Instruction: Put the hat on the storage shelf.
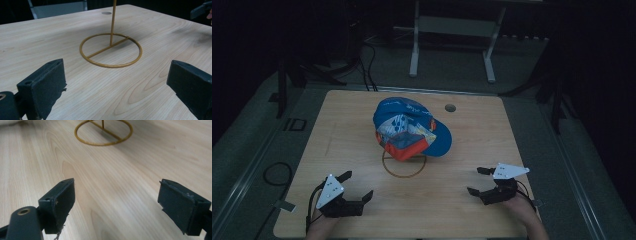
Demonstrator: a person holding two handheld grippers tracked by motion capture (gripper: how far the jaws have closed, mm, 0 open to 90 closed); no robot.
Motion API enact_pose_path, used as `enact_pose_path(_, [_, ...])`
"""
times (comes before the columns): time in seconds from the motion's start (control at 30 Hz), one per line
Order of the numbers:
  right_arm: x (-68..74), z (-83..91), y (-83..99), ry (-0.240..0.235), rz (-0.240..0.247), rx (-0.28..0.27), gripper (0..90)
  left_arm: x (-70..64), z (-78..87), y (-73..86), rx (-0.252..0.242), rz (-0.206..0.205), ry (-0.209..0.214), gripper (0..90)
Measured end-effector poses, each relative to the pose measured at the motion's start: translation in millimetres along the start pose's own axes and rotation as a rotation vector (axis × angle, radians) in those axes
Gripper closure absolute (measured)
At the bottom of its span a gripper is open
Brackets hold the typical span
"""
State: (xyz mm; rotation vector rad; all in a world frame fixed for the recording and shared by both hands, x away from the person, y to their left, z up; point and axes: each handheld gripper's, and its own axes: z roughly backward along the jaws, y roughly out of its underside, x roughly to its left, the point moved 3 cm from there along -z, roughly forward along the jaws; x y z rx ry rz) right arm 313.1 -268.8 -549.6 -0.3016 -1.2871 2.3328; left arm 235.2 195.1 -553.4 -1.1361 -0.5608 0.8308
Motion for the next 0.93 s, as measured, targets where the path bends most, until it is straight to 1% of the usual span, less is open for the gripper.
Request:
enact_pose_path(0.1, [-2.1,4.5,9.9,0.015,-0.010,0.009,14.5,0.7,-0.7,1.4,0.007,-0.002,0.000,2.4])
enact_pose_path(0.17, [-2.9,5.6,12.2,0.020,-0.013,0.014,14.5,0.8,-1.0,1.9,0.006,0.001,0.000,2.4])
enact_pose_path(0.2, [-4.7,8.8,16.2,0.039,-0.021,0.014,14.5,1.3,-1.0,2.3,0.008,-0.002,-0.004,2.4])
enact_pose_path(0.27, [-5.6,10.8,17.8,0.045,-0.022,0.013,14.5,1.8,-1.1,3.2,0.008,0.003,-0.007,2.4])
enact_pose_path(0.3, [-7.1,15.5,21.4,0.076,-0.013,0.011,14.4,2.9,-1.0,4.0,0.012,0.002,-0.011,2.4])
enact_pose_path(0.43, [-11.9,26.1,29.2,0.119,0.003,0.016,14.5,4.8,-1.4,5.9,0.019,0.010,-0.010,2.4])
enact_pose_path(0.47, [-11.9,26.1,29.2,0.119,0.003,0.016,14.5,4.8,-1.4,5.9,0.019,0.010,-0.010,2.4])
enact_pose_path(0.53, [-14.8,34.1,35.1,0.130,-0.007,0.015,14.5,5.4,-1.8,6.9,0.022,0.014,-0.010,2.4])
enact_pose_path(0.57, [-14.8,34.1,35.1,0.130,-0.007,0.015,14.5,5.4,-1.8,6.9,0.022,0.014,-0.010,2.4])
enact_pose_path(0.6, [-17.0,38.9,38.8,0.138,-0.014,0.010,14.6,5.5,-2.0,6.9,0.023,0.014,-0.011,2.4])
enact_pose_path(0.67, [-19.5,41.7,40.8,0.141,-0.030,-0.006,14.7,5.2,-2.5,6.8,0.025,0.015,-0.010,2.4])
enact_pose_path(0.73, [-20.0,42.0,40.8,0.143,-0.033,-0.013,14.7,5.1,-2.7,6.9,0.025,0.014,-0.008,2.4])
enact_pose_path(0.93, [-19.2,38.7,40.5,0.139,-0.015,0.009,14.8,4.9,-3.1,7.2,0.024,0.021,-0.003,2.4])
